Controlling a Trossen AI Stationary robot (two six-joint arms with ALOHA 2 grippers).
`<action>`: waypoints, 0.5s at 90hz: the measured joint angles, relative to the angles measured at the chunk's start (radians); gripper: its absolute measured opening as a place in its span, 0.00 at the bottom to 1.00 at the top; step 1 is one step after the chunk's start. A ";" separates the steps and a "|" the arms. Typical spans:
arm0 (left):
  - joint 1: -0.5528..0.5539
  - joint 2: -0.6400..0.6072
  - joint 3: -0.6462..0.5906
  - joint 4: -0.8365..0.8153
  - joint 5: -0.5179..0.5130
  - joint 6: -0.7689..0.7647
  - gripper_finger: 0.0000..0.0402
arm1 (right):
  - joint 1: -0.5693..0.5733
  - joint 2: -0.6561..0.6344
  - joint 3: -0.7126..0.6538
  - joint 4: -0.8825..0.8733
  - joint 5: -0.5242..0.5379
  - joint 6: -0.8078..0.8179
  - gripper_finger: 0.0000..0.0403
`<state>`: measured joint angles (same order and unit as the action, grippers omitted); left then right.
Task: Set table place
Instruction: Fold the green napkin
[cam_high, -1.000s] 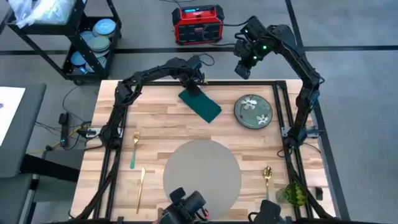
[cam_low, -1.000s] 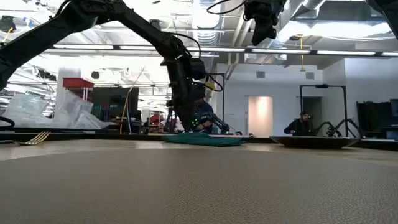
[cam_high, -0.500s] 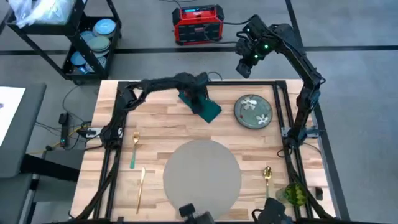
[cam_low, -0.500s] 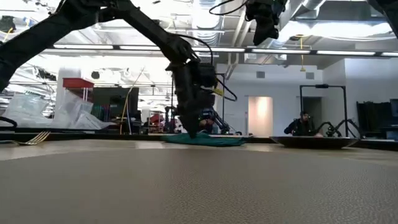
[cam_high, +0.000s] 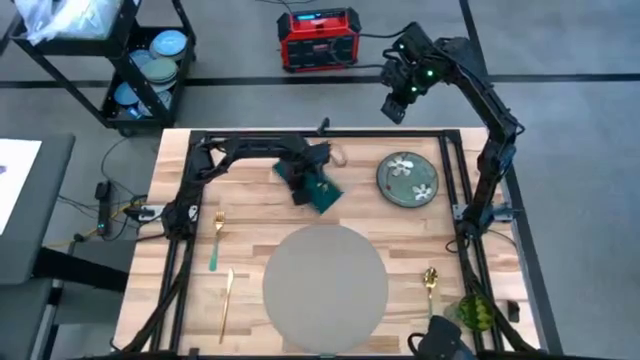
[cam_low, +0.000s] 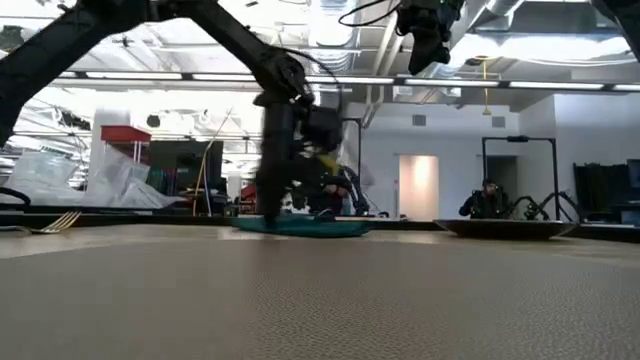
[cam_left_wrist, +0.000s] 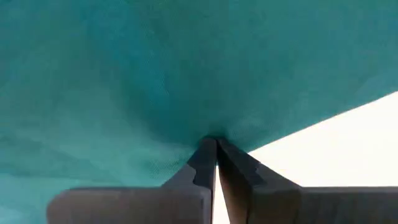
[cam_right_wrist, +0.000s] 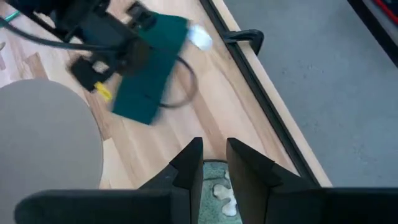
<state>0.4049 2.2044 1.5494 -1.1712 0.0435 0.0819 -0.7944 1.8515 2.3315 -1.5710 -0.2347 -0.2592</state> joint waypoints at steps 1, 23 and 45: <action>-0.003 0.000 -0.006 -0.012 0.004 -0.004 0.00 | 0.000 0.000 0.000 0.000 0.000 0.000 0.16; -0.090 -0.036 -0.087 -0.124 -0.083 -0.021 0.00 | 0.005 0.000 0.000 0.000 -0.003 0.008 0.16; -0.123 -0.138 -0.242 -0.174 -0.118 -0.096 0.00 | 0.010 0.000 0.000 0.000 -0.004 0.007 0.16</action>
<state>0.2822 2.0665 1.3076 -1.3452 -0.0741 -0.0142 -0.7845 1.8511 2.3314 -1.5711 -0.2388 -0.2519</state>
